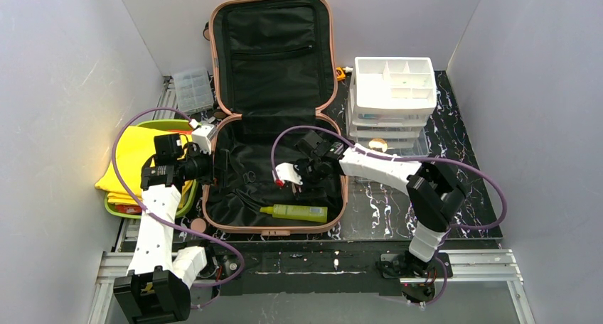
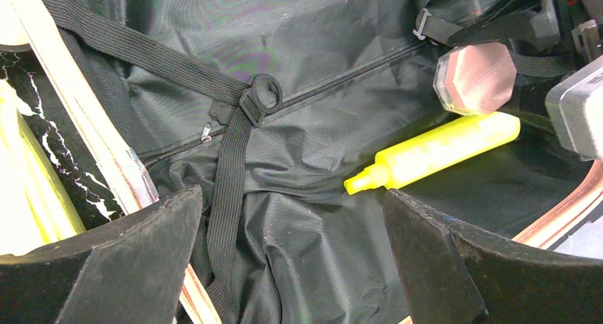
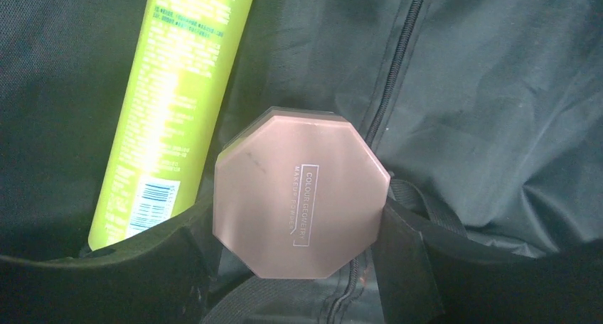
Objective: Open, take out, and arrange the luggage
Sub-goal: Pick up the makeup from the center of the board.
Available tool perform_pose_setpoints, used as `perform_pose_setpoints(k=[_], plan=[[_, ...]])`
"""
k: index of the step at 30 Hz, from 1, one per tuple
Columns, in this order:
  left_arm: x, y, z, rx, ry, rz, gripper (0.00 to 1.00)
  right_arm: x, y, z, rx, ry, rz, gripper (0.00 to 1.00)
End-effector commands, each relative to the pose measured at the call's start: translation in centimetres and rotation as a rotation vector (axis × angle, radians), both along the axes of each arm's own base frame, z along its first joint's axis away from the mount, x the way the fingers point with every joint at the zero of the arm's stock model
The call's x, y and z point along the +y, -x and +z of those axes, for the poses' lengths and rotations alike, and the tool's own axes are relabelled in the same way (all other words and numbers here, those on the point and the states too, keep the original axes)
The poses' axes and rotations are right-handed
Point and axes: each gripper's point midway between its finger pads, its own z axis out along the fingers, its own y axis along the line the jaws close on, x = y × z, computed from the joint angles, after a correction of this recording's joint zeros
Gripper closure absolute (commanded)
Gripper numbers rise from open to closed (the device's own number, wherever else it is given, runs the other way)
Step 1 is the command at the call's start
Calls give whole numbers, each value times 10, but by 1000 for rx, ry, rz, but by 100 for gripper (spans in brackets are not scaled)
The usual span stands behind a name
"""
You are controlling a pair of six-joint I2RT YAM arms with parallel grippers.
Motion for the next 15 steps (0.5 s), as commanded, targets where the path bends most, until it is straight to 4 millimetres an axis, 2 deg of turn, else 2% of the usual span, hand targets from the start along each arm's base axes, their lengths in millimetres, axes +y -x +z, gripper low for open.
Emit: perform_pose_setpoints(k=[1, 4, 7, 11, 15], plan=[[-3, 5, -2, 7, 19, -19, 2, 11, -13, 49, -76, -85, -32, 59], [-3, 5, -2, 7, 20, -19, 2, 8, -31, 76, -155, -111, -98, 59], [-3, 4, -2, 7, 19, -18, 2, -7, -63, 107, -199, -165, -220, 61], [-2, 4, -2, 8, 15, -13, 2, -55, -113, 141, -202, -241, -435, 63], [-1, 3, -3, 13, 15, -12, 2, -113, -138, 158, -235, -276, -600, 64]])
